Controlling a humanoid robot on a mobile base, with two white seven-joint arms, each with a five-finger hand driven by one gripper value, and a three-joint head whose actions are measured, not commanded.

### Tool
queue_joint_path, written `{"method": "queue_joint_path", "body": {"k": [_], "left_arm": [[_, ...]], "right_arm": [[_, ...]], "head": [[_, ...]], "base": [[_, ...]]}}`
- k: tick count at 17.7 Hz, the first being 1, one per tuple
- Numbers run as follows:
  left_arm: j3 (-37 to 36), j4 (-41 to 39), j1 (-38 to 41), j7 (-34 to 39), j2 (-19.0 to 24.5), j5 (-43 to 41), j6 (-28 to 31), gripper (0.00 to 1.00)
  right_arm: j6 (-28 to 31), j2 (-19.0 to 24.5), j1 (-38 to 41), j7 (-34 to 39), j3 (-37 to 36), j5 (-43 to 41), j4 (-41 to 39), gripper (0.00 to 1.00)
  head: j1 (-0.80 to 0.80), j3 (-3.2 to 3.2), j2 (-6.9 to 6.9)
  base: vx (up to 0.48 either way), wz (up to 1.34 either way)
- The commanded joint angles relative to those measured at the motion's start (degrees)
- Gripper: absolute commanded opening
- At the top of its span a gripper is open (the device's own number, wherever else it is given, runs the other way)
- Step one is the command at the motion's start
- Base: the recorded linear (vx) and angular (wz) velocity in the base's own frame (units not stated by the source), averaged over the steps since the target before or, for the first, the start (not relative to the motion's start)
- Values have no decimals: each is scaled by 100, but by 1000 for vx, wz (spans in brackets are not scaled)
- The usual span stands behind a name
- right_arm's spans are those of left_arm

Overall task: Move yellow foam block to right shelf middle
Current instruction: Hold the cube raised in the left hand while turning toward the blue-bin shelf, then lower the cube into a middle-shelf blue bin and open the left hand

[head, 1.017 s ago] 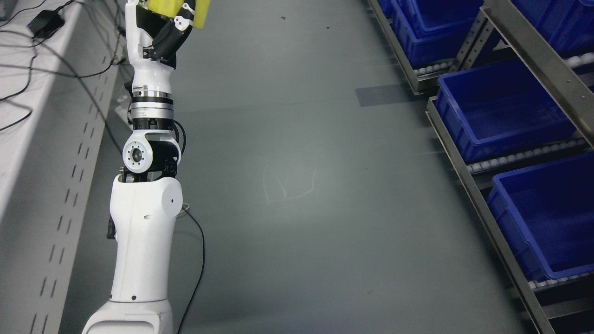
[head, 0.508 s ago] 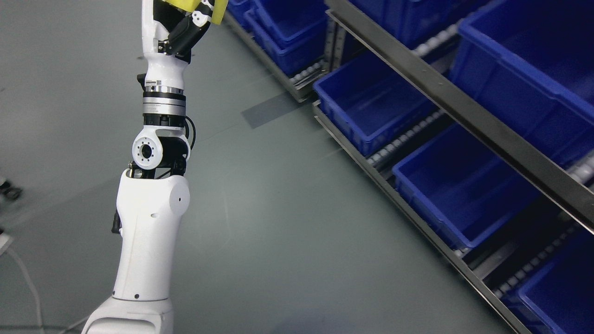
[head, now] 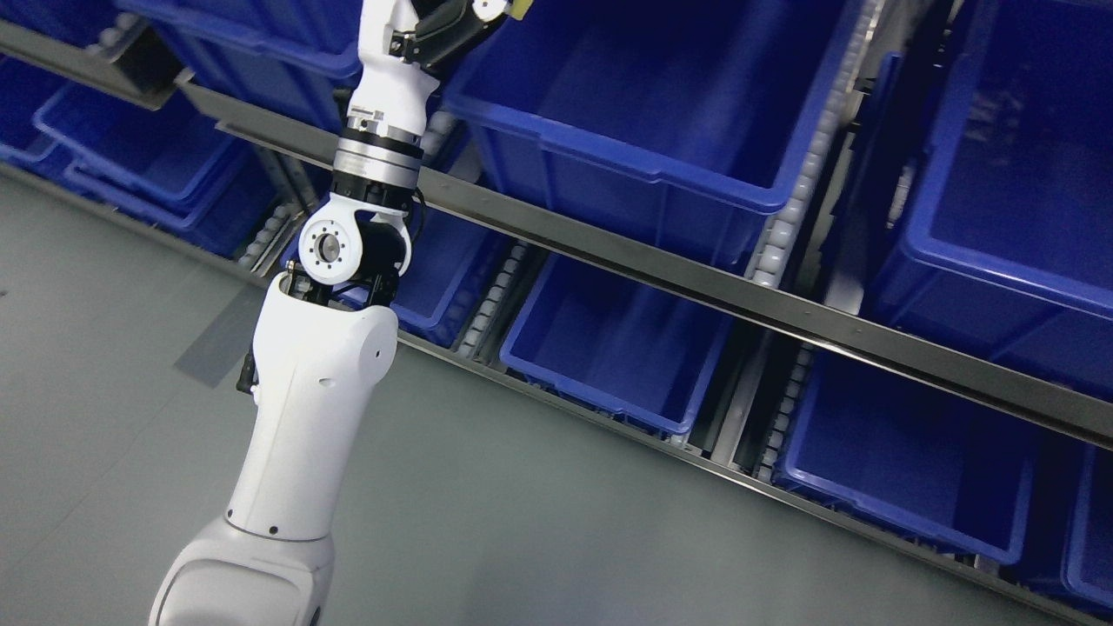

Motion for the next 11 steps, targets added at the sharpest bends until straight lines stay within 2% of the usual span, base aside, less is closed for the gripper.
{"method": "queue_joint_path", "body": {"k": [1,3,5,6,7,8,9,10,11], "left_arm": [[-882,-385,-856,100,52,-15,1228,29],[-873,-263,-981,432,52,-15,1888,29],[-873,184,-1016,881,52,-24,2259,31],[-855,474,-1042,1022,52,-32,2400,37],[-820,720,-1051,1049,52,-32,2601,45],[-759,905,-1060,1049,52,-32,2864,61],[-715,1072,-1104,1049,52,-32,3241,88],[-671,1135,-1113,1058,52,-32,3489,100],[-584,1136,-1113,1067,52,-32,3535,100]], "right_arm": [[-4,-100,-19,0,0,0,-100,100],[-4,-100,-10,0,0,0,-100,100],[-4,-100,-19,0,0,0,-100,100],[-4,-100,-10,0,0,0,-100,100],[-4,-100,-10,0,0,0,-100,100],[-13,-100,-10,0,0,0,-100,100],[-4,-100,-10,0,0,0,-100,100],[-4,-100,-10,0,0,0,-100,100],[-4,-100,-19,0,0,0,-100,100]], "head": [[0,0,0],[0,0,0],[0,0,1],[0,0,1],[0,0,1],[0,0,1],[0,0,2],[0,0,2],[0,0,2]], "base": [[194,-697],[172,-637],[137,-437],[125,-379],[125,-379],[92,-237],[92,-237],[78,-157],[78,-157]]}}
